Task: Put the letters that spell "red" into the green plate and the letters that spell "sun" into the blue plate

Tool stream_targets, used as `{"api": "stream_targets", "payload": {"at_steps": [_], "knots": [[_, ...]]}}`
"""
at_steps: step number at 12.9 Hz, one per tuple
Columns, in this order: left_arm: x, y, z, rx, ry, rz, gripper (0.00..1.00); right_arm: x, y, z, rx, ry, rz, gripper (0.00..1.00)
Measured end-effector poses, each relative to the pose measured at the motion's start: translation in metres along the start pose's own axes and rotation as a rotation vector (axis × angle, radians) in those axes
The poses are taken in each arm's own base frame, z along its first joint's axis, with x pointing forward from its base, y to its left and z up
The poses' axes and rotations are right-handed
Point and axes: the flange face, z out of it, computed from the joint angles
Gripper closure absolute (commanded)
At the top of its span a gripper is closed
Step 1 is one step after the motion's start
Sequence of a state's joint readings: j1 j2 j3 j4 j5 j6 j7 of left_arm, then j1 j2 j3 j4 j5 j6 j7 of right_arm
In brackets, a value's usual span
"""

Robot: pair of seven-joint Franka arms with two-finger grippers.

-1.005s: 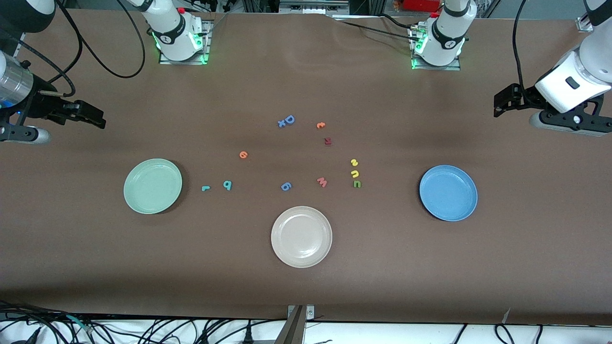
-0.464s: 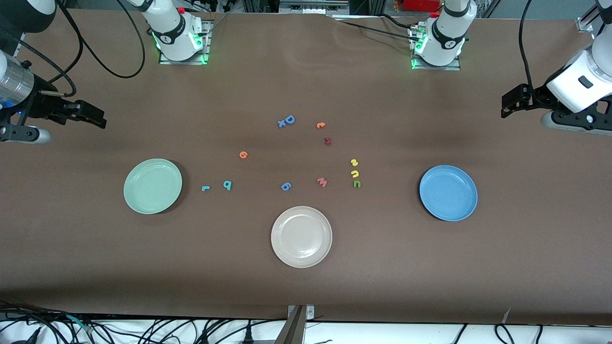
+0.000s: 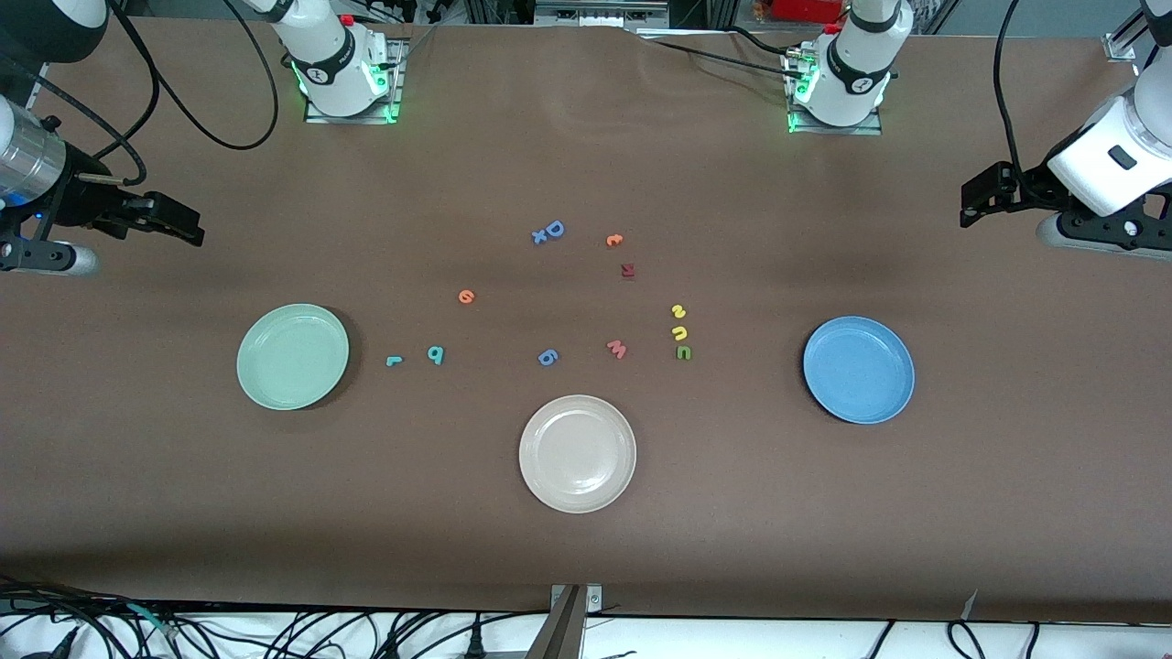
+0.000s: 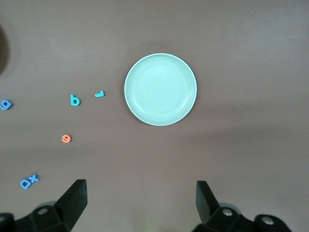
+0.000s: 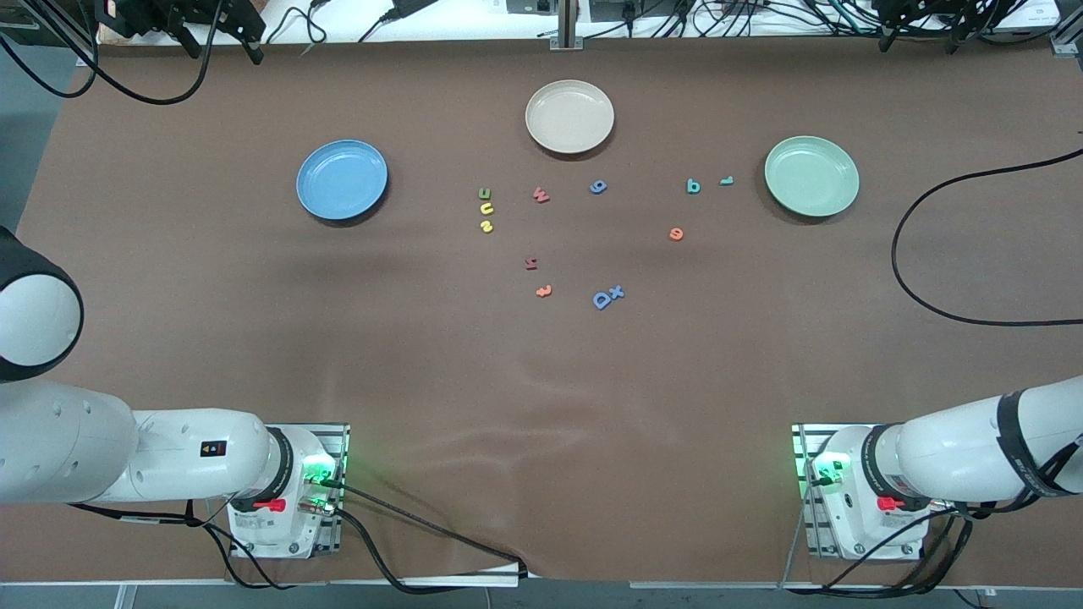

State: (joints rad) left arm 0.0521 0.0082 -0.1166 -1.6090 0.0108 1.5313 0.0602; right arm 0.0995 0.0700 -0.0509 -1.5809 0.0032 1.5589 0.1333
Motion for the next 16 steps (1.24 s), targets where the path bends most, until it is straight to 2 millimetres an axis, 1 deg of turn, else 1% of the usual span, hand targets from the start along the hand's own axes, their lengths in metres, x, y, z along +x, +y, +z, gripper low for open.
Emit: {"api": "stream_targets", "payload": {"at_steps": [5, 10, 16], "knots": [[-0.0001, -0.0008, 0.0, 0.0, 0.0, -0.001, 0.0, 0.0, 0.0, 0.0, 0.0, 0.0, 0.0, 0.0], [0.0003, 0.0049, -0.0001, 0.001, 0.0, 0.01, 0.0, 0.0, 0.0, 0.0, 0.0, 0.0, 0.0, 0.0], [0.0, -0.0008, -0.0015, 0.0, 0.003, 0.031, 0.0, 0.0, 0.0001, 0.0, 0.0, 0.0, 0.0, 0.0]]}}
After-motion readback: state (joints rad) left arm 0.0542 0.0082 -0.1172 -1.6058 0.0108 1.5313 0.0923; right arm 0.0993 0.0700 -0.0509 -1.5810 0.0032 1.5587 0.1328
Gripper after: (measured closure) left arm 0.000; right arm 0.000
